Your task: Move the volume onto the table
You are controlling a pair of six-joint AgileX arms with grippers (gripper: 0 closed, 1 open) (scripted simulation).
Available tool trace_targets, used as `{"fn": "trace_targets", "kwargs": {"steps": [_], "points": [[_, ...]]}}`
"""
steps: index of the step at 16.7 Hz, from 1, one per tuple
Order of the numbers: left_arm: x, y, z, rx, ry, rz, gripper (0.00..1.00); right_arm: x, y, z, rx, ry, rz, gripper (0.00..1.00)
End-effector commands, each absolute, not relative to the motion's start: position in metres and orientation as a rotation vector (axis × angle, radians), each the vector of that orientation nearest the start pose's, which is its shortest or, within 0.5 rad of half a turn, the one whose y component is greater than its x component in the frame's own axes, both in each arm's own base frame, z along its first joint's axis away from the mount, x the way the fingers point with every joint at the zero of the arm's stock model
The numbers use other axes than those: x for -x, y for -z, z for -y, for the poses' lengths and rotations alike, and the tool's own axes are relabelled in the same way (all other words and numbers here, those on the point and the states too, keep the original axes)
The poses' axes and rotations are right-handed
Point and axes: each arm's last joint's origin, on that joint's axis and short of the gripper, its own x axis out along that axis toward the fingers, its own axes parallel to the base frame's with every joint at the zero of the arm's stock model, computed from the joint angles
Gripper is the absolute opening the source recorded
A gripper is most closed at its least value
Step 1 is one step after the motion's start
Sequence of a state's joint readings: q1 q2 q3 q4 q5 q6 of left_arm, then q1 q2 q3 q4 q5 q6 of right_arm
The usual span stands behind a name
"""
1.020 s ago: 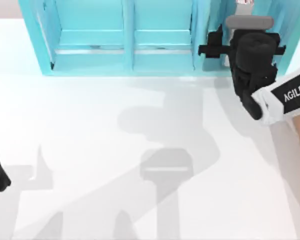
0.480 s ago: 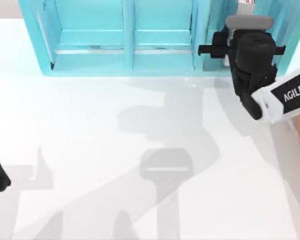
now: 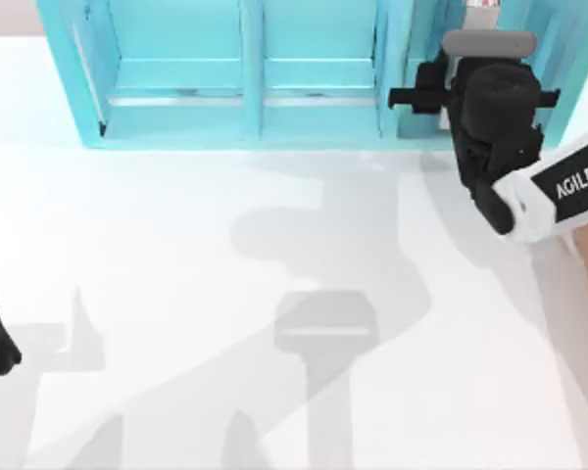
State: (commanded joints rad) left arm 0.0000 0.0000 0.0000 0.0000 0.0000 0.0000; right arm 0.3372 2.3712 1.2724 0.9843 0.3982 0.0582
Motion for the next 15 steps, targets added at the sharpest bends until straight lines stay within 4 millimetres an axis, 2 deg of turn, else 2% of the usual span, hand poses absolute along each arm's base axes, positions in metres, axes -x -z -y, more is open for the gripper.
{"fn": "trace_targets", "kwargs": {"steps": [2, 4, 7, 12, 15], "points": [[-0.106, -0.16, 0.001, 0.0, 0.0, 0.0, 1.0, -0.449, -0.084, -0.153, -0.006, 0.034, -0.105, 0.0], [-0.106, -0.16, 0.001, 0.0, 0.0, 0.0, 1.0, -0.441, -0.098, -0.159, -0.001, 0.024, -0.116, 0.0], [-0.106, -0.16, 0.001, 0.0, 0.0, 0.0, 1.0, -0.415, -0.138, -0.171, 0.008, 0.011, -0.13, 0.0], [-0.106, -0.16, 0.001, 0.0, 0.0, 0.0, 1.0, -0.342, -0.23, -0.172, -0.003, 0.014, -0.105, 0.0], [-0.106, -0.16, 0.001, 0.0, 0.0, 0.0, 1.0, -0.294, -0.266, -0.163, -0.014, 0.025, -0.089, 0.0]]}}
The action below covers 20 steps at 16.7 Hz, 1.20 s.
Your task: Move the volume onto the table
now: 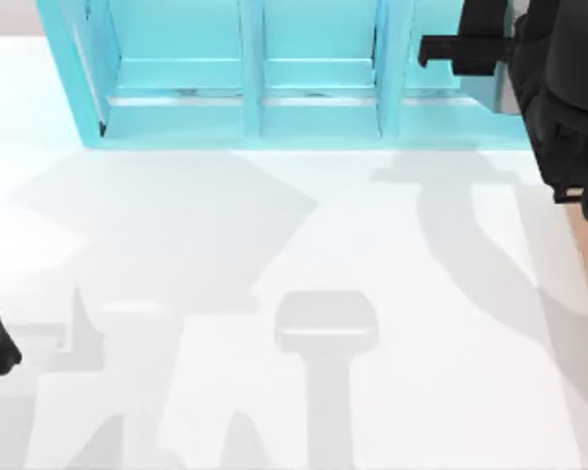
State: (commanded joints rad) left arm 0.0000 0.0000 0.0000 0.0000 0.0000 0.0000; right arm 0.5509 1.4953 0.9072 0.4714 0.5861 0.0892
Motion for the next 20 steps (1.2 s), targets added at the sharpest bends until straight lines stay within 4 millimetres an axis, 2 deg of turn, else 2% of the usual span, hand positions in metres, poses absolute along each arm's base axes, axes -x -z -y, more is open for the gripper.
{"fn": "trace_targets", "kwargs": {"steps": [3, 5, 12, 16, 20], "points": [[-0.106, -0.16, 0.001, 0.0, 0.0, 0.0, 1.0, -0.262, -0.279, -0.155, -0.01, 0.035, -0.097, 0.0], [-0.106, -0.16, 0.001, 0.0, 0.0, 0.0, 1.0, -0.252, -0.281, -0.153, -0.007, 0.037, -0.102, 0.0], [-0.106, -0.16, 0.001, 0.0, 0.0, 0.0, 1.0, -0.252, -0.278, -0.155, 0.009, 0.035, -0.107, 0.0], [-0.106, -0.16, 0.001, 0.0, 0.0, 0.0, 1.0, -0.245, -0.259, -0.183, 0.196, -0.01, -0.132, 0.0], [-0.106, -0.16, 0.001, 0.0, 0.0, 0.0, 1.0, -0.222, -0.219, -0.223, 0.601, -0.093, -0.17, 0.0]]}}
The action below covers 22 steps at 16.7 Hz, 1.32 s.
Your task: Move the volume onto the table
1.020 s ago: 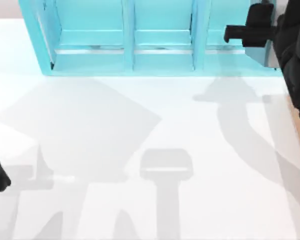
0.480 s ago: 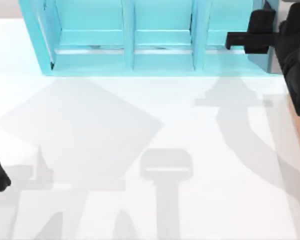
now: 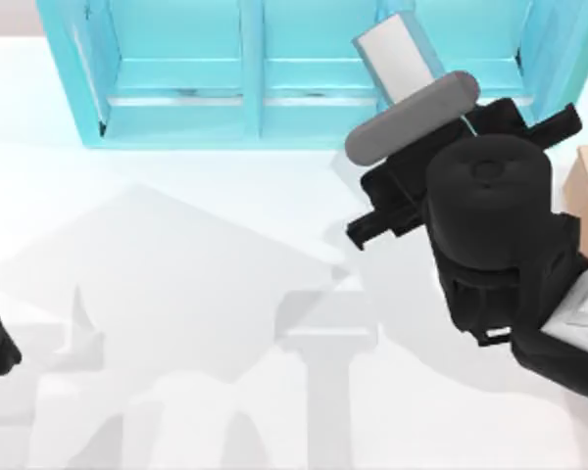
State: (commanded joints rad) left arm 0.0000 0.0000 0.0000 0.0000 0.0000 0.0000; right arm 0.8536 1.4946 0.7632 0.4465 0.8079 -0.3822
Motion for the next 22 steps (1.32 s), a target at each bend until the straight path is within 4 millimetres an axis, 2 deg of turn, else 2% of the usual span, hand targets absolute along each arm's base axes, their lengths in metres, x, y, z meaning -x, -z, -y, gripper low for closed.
{"fn": "trace_targets", "kwargs": {"steps": [5, 9, 12, 22], "points": [[-0.106, -0.16, 0.001, 0.0, 0.0, 0.0, 1.0, -0.177, -0.166, -0.256, 1.189, -0.219, -0.163, 0.0], [-0.106, -0.16, 0.001, 0.0, 0.0, 0.0, 1.0, -0.147, -0.141, -0.263, 1.48, -0.283, -0.128, 0.0], [-0.106, -0.16, 0.001, 0.0, 0.0, 0.0, 1.0, -0.14, -0.135, -0.264, 1.546, -0.297, -0.116, 0.0], [-0.106, -0.16, 0.001, 0.0, 0.0, 0.0, 1.0, -0.135, -0.135, -0.264, 1.546, -0.297, -0.116, 0.0]]}}
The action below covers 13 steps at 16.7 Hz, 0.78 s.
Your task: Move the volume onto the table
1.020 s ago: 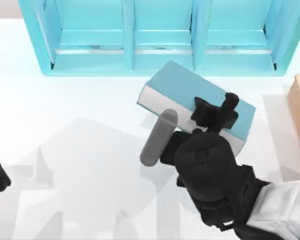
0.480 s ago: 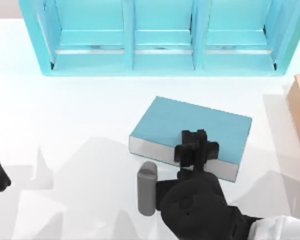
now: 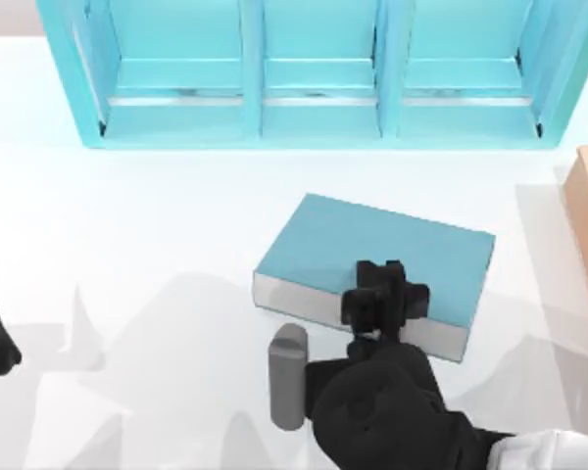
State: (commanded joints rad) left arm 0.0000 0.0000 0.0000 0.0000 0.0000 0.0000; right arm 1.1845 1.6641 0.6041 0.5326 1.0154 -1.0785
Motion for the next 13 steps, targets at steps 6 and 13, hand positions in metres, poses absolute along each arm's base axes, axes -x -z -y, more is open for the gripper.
{"fn": "trace_targets", "kwargs": {"steps": [6, 13], "points": [[-0.106, -0.16, 0.001, 0.0, 0.0, 0.0, 1.0, -0.136, -0.123, -0.264, 1.554, -0.298, -0.123, 0.0], [-0.106, -0.16, 0.001, 0.0, 0.0, 0.0, 1.0, -0.136, -0.103, -0.263, 1.548, -0.298, -0.122, 0.0]]}}
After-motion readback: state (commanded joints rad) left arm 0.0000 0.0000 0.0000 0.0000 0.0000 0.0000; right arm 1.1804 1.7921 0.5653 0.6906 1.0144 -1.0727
